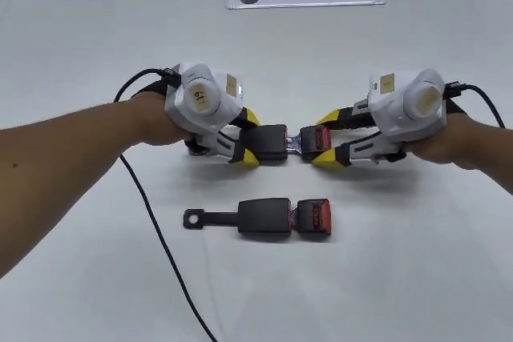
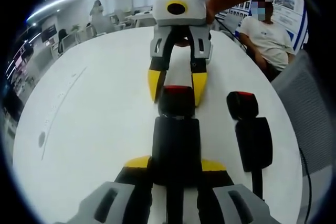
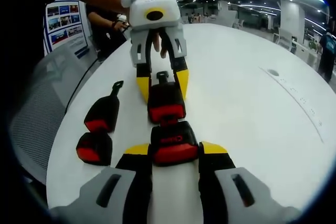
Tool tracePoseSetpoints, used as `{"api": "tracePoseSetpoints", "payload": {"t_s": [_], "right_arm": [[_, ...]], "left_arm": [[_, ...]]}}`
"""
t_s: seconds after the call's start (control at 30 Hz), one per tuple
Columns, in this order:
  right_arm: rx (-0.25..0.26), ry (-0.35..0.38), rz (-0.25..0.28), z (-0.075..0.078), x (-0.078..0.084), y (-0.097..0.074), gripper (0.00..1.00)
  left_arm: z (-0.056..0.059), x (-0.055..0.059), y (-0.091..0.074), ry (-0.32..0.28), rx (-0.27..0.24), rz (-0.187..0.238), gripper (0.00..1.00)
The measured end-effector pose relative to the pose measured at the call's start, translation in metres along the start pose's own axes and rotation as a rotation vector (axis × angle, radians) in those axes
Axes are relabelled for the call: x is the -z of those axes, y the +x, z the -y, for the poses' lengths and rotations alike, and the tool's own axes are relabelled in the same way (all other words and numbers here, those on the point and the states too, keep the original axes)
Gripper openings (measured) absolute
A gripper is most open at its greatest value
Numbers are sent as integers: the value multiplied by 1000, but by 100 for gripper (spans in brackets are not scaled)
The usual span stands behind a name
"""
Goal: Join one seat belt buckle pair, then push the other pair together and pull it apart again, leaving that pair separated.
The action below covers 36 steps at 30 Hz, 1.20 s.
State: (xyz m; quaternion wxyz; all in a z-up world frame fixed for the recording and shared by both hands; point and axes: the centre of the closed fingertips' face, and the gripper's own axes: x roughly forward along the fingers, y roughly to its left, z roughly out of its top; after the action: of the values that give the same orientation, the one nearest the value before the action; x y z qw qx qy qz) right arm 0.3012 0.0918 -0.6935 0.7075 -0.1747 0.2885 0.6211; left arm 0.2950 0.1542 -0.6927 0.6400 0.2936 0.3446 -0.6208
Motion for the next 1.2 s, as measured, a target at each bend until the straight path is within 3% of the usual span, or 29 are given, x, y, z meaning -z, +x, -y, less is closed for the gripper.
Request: {"api": "tracePoseSetpoints", "payload": {"t_s": [0.33,0.6,1.2], "right_arm": [[20,-14,-19,-5,-4,4,32],[38,-58,-66,-4,-2,5,32],[31,-86,-94,-3,-2,3,33]], "left_arm": [[1,-2,-1,-3,5,-1,32],[1,-2,-1,6,7,-14,33],[2,-2,-2,22,10,-10,33]]}}
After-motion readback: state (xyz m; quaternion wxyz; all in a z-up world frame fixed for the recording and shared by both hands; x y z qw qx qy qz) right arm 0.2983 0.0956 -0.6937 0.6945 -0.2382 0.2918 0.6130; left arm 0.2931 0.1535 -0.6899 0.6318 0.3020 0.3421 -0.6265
